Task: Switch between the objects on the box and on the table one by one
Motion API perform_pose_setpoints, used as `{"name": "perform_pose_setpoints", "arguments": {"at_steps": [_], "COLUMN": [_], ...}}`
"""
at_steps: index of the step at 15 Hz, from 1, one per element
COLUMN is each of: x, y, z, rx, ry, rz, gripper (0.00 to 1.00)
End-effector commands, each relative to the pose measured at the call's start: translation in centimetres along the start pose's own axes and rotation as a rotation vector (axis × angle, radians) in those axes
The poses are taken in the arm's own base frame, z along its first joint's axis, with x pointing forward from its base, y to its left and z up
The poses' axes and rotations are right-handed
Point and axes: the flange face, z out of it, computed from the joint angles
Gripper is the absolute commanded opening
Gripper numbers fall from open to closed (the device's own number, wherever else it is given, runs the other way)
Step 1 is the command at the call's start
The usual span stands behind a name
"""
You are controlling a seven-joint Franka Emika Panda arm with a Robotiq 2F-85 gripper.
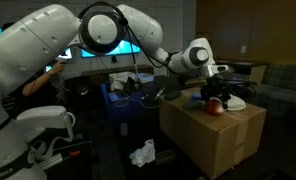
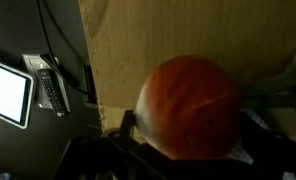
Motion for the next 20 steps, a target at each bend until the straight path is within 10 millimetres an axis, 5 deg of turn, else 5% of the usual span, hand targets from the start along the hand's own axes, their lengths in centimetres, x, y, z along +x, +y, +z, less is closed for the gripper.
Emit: {"name": "perform_pose_setpoints", "arguments": {"at_steps": [1, 6, 16, 20], "x": [-0.8, -1.4, -3.4, -4.6], "y": [1.2, 1.6, 2.0, 1.7], "z": [0.2, 0.3, -4.9, -4.6], "rx": [0.042, 0.101, 0.237, 0.248], "ry": [-0.05, -0.089, -0.175, -0.206], "rz": [-0.031, -0.09, -0.272, -0.297], "gripper": [1.0, 1.0, 1.0, 1.0]}}
